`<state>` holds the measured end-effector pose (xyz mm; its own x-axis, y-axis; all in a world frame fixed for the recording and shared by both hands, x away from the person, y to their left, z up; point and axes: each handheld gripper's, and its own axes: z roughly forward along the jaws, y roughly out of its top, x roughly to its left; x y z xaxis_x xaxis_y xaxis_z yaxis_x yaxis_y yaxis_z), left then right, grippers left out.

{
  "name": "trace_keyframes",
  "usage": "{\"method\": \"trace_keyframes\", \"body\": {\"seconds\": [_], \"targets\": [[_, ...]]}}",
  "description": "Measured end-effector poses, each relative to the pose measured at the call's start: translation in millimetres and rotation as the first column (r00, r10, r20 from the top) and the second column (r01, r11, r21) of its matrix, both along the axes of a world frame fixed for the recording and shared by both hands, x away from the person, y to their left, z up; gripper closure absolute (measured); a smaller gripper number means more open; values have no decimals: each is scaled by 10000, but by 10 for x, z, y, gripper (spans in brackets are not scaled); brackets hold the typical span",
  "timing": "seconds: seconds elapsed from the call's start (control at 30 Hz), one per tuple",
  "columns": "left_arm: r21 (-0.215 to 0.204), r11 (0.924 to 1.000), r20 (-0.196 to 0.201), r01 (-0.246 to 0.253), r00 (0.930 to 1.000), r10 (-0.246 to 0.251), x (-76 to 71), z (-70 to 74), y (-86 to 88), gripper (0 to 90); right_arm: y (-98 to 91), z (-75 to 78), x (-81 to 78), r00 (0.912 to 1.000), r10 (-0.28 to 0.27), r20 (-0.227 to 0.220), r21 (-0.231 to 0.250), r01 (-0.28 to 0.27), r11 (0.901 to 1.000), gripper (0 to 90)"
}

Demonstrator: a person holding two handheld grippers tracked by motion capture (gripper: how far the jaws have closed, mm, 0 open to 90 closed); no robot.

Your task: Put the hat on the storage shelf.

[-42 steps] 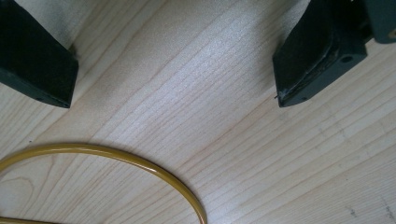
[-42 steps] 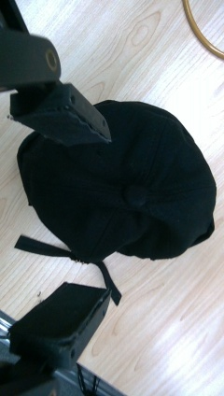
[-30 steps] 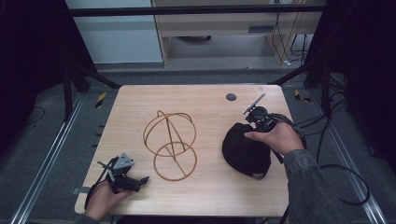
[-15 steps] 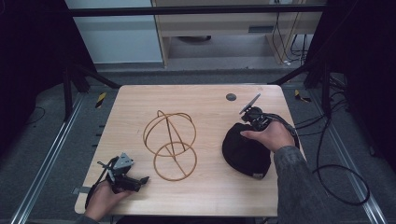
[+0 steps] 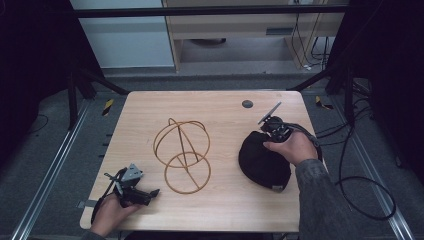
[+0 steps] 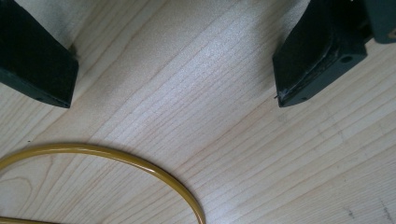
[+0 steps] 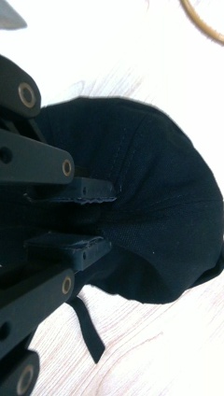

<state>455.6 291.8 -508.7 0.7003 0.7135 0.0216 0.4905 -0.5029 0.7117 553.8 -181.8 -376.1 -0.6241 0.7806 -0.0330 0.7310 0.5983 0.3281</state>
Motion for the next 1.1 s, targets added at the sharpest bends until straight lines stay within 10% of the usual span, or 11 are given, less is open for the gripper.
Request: {"method": "trace_keyframes", "body": {"seconds": [1.1], "targets": [[2, 10000, -7, -23, 10000, 23, -3, 1, 0, 0, 134, 944, -419, 9756, 906, 1999, 1227, -1166, 9856, 761]]}}
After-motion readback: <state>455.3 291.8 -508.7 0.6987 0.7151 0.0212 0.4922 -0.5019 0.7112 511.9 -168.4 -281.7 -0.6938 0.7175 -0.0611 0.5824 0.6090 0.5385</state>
